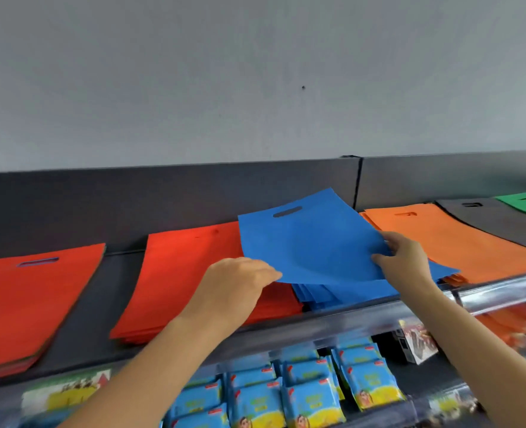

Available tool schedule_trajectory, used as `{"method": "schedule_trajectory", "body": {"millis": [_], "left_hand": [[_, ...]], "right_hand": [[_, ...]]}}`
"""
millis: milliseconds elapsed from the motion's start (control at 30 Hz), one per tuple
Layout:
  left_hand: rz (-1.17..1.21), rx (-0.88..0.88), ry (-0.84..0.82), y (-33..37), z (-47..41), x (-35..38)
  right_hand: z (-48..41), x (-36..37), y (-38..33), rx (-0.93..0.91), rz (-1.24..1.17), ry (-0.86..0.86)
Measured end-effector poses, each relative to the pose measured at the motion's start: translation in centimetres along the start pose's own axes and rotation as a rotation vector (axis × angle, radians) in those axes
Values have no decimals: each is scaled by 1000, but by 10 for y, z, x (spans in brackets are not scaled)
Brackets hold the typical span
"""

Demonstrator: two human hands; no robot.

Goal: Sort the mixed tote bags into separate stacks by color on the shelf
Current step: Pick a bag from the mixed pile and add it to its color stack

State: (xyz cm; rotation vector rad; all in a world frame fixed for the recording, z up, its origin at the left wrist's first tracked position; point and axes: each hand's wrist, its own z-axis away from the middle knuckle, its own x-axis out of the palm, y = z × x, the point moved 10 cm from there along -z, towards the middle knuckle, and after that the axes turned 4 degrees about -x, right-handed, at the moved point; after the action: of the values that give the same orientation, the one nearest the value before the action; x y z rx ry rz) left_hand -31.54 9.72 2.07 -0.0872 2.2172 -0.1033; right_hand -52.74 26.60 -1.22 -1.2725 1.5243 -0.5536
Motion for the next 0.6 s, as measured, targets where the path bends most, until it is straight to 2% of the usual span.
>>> {"method": "schedule_trajectory", "body": {"millis": [200,333,433,600], "left_hand": [[20,-32,-178,44,-40,59],[8,-36,-222,58,-48,79],[12,-65,-316,58,-44,93],[81,-138,-507,52,-38,111]], "right_hand": [[-22,-50,44,38,71,79],[-33,-56,55,46,215,54],[-34,-47,49,-49,444,-4],[-16,11,21,-217,424,-290]]}}
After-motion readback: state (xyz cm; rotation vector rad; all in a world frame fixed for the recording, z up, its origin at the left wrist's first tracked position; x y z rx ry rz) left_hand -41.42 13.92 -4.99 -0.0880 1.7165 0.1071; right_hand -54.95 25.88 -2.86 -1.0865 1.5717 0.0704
